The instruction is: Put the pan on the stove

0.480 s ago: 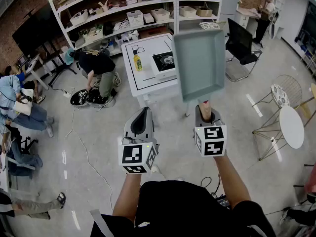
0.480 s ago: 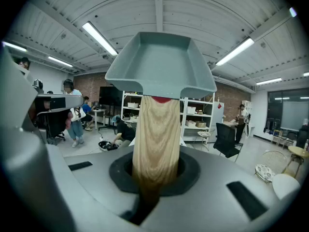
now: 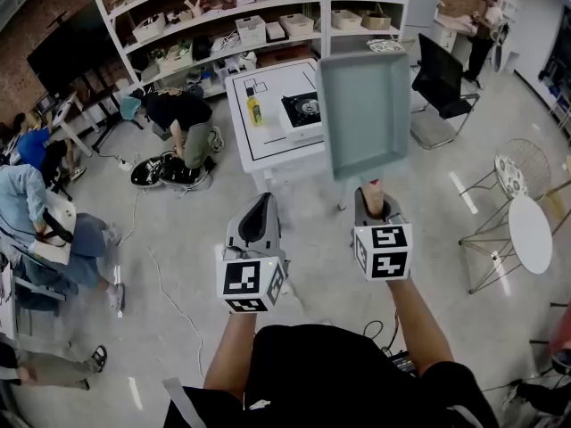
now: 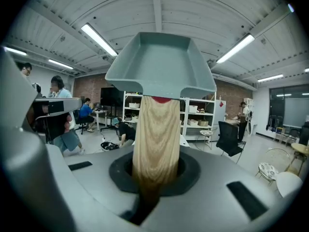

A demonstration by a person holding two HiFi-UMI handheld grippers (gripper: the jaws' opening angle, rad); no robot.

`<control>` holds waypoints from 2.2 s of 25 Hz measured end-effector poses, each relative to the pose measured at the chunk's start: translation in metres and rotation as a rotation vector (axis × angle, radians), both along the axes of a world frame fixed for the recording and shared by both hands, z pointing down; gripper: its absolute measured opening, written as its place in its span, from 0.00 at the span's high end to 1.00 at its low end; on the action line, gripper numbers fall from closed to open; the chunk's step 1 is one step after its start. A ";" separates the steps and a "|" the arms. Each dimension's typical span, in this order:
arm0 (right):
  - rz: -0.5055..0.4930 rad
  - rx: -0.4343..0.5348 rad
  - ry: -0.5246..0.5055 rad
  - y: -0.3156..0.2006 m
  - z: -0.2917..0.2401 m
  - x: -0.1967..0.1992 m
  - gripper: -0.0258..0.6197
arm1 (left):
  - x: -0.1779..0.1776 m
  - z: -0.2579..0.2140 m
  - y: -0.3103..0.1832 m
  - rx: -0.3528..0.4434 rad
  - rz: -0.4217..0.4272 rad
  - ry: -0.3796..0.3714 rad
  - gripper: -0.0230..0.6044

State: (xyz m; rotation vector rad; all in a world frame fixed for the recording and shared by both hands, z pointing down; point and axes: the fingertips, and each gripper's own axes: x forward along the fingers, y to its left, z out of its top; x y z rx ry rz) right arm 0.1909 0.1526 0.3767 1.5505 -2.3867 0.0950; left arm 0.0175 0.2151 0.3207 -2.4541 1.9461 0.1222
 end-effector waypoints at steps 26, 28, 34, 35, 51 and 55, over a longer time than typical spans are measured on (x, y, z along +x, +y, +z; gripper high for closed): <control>0.015 -0.038 0.007 -0.155 0.010 -0.061 0.94 | -0.058 0.008 -0.163 -0.027 0.020 0.008 0.95; 0.019 -0.041 0.009 -0.169 0.006 -0.067 0.94 | -0.063 0.004 -0.178 -0.029 0.026 0.009 0.95; 0.031 -0.046 0.018 -0.206 -0.002 -0.090 0.94 | -0.086 0.000 -0.219 -0.038 0.045 0.024 0.95; 0.033 -0.047 0.020 -0.212 -0.003 -0.095 0.94 | -0.090 0.000 -0.225 -0.043 0.053 0.037 0.95; 0.067 -0.087 0.055 -0.292 0.013 -0.161 0.94 | -0.154 0.003 -0.305 -0.043 0.099 0.026 0.95; 0.071 -0.099 0.069 -0.306 0.022 -0.170 0.94 | -0.164 0.012 -0.322 -0.052 0.103 0.033 0.95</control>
